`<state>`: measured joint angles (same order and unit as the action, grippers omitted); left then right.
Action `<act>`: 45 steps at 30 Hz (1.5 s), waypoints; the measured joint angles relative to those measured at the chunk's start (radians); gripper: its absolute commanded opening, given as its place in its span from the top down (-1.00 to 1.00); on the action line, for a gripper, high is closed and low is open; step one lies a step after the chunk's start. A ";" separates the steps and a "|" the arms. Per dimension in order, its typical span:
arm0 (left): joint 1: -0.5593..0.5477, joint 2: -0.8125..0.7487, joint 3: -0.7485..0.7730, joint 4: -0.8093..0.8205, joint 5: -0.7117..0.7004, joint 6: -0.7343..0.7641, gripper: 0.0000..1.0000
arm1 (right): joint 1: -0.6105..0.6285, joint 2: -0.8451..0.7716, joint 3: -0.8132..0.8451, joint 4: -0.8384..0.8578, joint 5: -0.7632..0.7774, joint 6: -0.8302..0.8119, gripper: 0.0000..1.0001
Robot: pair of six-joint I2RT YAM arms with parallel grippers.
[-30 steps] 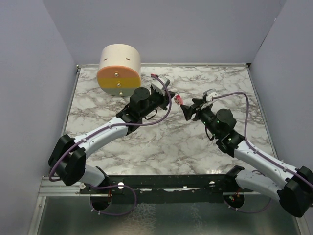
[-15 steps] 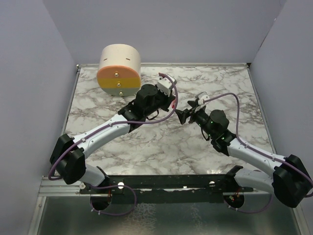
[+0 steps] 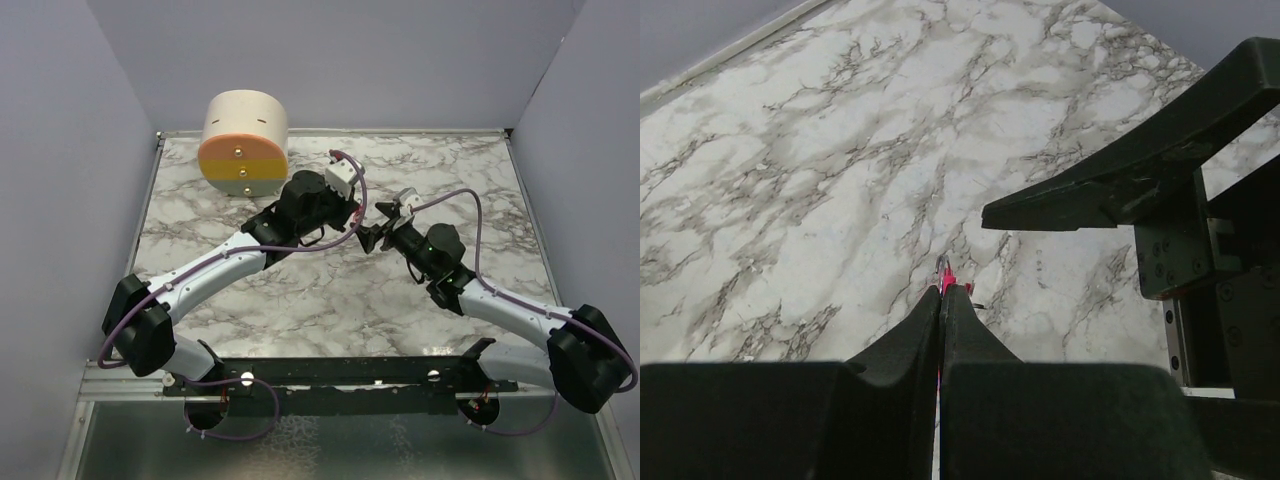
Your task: Put the keys on the keyring
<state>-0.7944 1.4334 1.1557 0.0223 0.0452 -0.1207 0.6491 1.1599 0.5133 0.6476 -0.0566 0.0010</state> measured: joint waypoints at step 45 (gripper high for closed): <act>-0.002 -0.008 0.126 -0.365 0.108 -0.035 1.00 | 0.009 0.031 -0.069 0.087 0.114 -0.059 -0.40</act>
<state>-0.7963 1.4254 1.2819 -0.3428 0.1532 -0.1562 0.6582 1.1912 0.4438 0.7341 0.0570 -0.0582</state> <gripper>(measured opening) 0.013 0.702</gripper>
